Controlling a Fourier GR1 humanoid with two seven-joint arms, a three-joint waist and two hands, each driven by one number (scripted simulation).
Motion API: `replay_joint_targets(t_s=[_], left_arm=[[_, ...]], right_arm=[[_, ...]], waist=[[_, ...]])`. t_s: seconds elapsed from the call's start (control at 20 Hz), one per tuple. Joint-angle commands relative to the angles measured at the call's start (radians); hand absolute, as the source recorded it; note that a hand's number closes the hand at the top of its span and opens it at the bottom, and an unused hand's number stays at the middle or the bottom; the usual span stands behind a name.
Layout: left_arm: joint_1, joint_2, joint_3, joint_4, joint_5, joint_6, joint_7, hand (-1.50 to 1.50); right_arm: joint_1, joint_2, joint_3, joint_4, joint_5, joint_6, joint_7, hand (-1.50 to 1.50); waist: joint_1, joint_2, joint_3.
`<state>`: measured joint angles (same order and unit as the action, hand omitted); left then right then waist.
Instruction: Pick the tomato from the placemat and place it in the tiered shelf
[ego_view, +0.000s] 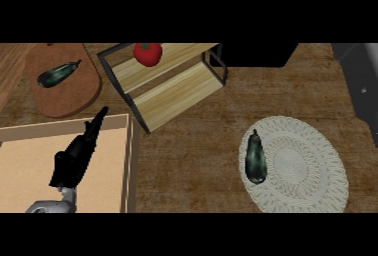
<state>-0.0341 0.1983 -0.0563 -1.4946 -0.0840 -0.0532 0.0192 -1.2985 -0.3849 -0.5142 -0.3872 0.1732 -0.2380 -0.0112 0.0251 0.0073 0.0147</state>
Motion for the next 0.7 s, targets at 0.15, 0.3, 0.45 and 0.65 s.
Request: replay_joint_targets(t_s=[0.15,0.3,0.45,0.65], left_arm=[[0.026,-0.011,-0.012,0.104,-0.010,-0.017,0.029,0.00],[0.052,0.039,0.019,0.085,0.033,-0.078,0.017,0.00],[0.000,-0.017,-0.003,0.107,0.011,-0.034,0.023,0.00],[0.006,0.028,0.028,0.095,0.048,-0.084,0.044,0.00]], right_arm=[[0.108,-0.134,-0.010,0.022,-0.018,0.176,-0.107,-1.50],[0.143,-0.164,0.003,0.028,-0.014,0.254,-0.157,-1.50],[0.125,-0.219,-0.001,0.063,-0.017,0.317,-0.163,-1.50],[0.130,-0.248,0.024,0.077,0.008,0.329,-0.151,-1.50]], waist=[[-0.008,0.008,-0.014],[-0.001,0.006,-0.014],[0.008,0.013,-0.014],[0.007,0.008,-0.014]])
